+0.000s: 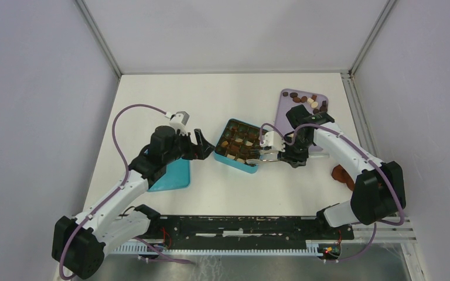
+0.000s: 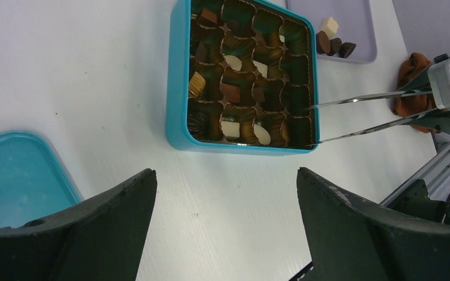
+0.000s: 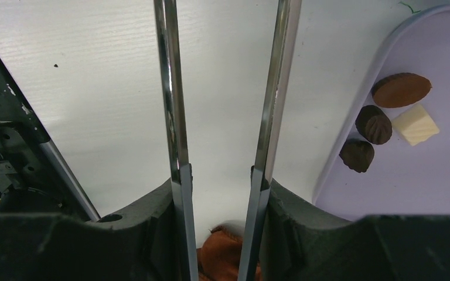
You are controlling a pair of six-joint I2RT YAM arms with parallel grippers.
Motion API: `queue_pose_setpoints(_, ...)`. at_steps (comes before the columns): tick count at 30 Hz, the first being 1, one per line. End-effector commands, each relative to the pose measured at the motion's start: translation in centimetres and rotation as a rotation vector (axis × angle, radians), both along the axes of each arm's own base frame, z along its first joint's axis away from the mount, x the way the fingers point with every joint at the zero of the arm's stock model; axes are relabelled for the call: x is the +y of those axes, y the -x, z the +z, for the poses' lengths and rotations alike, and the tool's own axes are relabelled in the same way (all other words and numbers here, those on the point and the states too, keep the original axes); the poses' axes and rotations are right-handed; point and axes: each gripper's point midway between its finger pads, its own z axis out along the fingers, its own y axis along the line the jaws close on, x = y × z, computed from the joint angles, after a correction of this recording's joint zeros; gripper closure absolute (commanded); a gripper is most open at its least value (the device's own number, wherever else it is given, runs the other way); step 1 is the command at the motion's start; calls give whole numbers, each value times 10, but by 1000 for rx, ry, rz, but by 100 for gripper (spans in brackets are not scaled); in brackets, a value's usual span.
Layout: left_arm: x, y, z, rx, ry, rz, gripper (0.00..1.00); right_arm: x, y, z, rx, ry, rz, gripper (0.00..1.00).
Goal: Pack the chocolate
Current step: Place the fake chocolate in the packing box.
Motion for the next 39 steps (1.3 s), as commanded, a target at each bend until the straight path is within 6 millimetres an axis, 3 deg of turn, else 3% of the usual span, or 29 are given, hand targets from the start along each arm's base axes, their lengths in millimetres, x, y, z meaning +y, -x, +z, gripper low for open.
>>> queue_pose_setpoints(1,-3,-2,13,-30,44,5,6,0,0,2,-7,5,14,53)
queue_pose_setpoints(7,-2,-1,14,-33,46,6,6,3,0,6,-11,-14,15,53)
queue_pose_setpoints(16,-3,0,31,-61,76,7,7,32,-2,31,-11,-176,-9,57)
queue_pose_setpoints(24,-8,5,68,-119,176,-3,7,53,-13,62,-28,-378,-94,58)
queue_pose_setpoints(33,-23,16,119,-171,400,-49,7,51,-44,104,-39,-702,-328,59)
queue_pose_setpoints(39,-33,27,151,-188,610,-76,8,65,-41,123,8,-872,-357,59)
